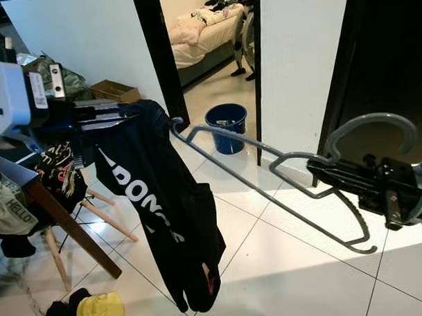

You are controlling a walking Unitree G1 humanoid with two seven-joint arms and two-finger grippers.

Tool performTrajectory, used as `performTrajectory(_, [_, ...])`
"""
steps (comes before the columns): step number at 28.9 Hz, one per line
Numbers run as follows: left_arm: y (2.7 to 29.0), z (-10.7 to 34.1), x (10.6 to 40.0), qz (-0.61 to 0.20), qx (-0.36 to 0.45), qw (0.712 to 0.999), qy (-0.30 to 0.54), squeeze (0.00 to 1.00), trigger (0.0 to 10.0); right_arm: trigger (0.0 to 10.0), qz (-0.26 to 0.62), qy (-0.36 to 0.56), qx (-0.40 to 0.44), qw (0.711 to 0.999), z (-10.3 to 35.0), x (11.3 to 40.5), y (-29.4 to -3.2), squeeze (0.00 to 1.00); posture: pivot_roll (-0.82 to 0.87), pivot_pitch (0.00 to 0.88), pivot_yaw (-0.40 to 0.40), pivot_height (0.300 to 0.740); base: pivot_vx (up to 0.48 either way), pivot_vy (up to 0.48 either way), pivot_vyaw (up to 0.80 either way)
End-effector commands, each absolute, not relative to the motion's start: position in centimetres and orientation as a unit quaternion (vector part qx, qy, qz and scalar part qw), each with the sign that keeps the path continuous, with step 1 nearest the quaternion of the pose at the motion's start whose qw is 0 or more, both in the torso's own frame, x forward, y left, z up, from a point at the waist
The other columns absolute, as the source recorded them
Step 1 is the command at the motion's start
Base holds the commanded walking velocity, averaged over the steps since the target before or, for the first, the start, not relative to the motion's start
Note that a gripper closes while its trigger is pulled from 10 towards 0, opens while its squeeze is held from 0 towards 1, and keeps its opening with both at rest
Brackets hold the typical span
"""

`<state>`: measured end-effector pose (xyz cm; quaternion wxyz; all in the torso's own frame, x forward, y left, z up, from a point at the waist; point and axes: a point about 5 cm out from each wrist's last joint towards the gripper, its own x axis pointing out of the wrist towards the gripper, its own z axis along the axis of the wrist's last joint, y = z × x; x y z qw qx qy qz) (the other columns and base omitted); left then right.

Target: Hang hanger

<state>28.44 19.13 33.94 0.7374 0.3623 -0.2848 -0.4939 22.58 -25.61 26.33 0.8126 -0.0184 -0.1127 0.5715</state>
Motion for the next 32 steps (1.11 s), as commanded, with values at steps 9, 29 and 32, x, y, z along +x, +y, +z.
performTrajectory(9, [19.4,35.0,28.0,-0.483,0.379,0.730,-0.299,0.00,10.0,10.0,0.586,-0.106,-0.025,0.803,26.2,22.9,-24.5,0.00,-0.04,0.000,0.114,0.740,0.000,0.000,0.00])
performTrajectory(29, [16.4,32.9,27.8,-0.557,0.408,0.671,-0.271,0.00,10.0,10.0,0.635,-0.011,-0.062,0.770,22.7,23.9,-20.4,0.00,-0.04,0.000,0.095,0.740,0.000,0.000,0.00])
performTrajectory(32, [15.9,32.6,27.6,-0.575,0.412,0.655,-0.266,0.00,10.0,10.0,0.636,-0.014,-0.063,0.769,22.8,24.3,-20.0,0.00,-0.04,0.000,0.095,0.740,0.000,0.000,0.00])
